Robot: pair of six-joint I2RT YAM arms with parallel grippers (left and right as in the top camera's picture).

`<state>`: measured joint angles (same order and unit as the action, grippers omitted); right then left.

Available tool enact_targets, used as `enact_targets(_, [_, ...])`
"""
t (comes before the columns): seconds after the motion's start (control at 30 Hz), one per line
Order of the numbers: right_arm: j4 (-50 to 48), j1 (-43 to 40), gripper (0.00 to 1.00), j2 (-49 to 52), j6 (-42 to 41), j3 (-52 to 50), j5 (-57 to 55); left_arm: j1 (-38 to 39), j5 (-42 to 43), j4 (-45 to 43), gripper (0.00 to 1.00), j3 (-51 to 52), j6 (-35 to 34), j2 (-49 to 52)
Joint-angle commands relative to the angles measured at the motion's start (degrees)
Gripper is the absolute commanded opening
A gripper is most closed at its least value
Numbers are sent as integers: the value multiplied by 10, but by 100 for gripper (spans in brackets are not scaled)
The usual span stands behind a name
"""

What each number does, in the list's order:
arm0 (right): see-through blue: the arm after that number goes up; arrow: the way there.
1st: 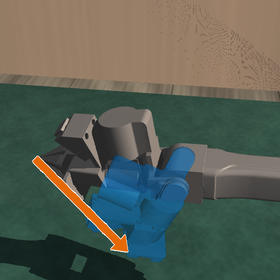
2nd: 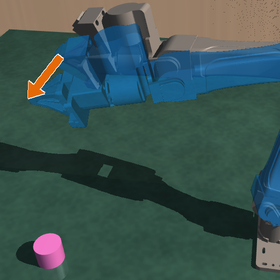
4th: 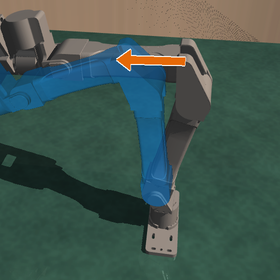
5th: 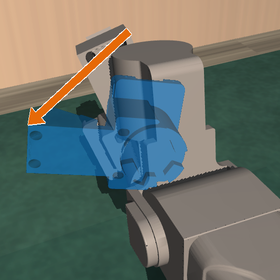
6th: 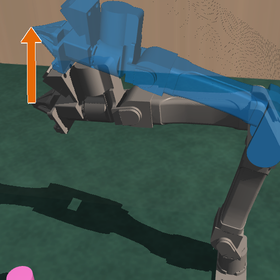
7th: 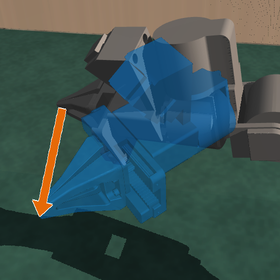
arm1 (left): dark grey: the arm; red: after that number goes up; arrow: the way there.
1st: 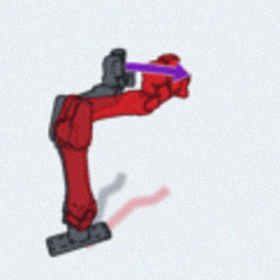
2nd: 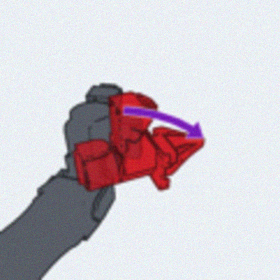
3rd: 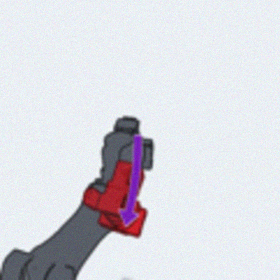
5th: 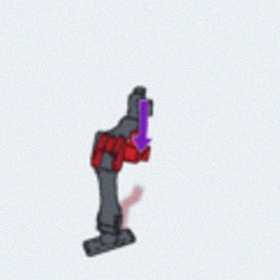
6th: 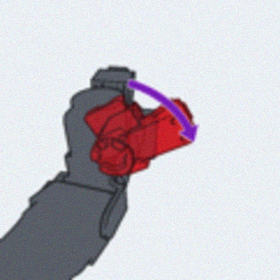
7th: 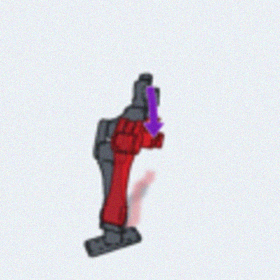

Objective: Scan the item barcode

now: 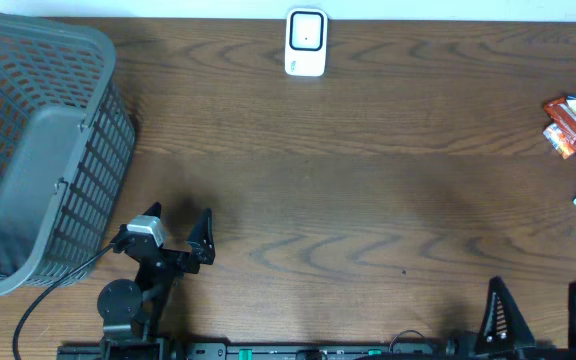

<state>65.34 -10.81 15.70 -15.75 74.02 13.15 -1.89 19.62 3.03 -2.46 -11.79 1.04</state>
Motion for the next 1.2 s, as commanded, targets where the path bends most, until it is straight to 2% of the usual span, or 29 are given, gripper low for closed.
enact_targets(0.0, [-56,53,99,-50,1,-92,-26,-3,9,7,98,16,1,0])
enact_targets(0.1, [-153,87,99,-99,1,-200,-47,-3,9,7,98,16,1,0])
enact_targets(0.3, [-341,90,99,-155,0,-375,-83,-3,9,7,98,16,1,0])
enact_targets(0.67, [-617,90,99,-154,-1,-620,-98,-3,9,7,98,16,1,0])
enact_targets(0.83, [-654,90,99,-154,-1,-681,-103,-3,9,7,98,16,1,0])
enact_targets(1.17, [-623,90,99,-154,-1,-737,-107,-3,9,7,98,16,1,0])
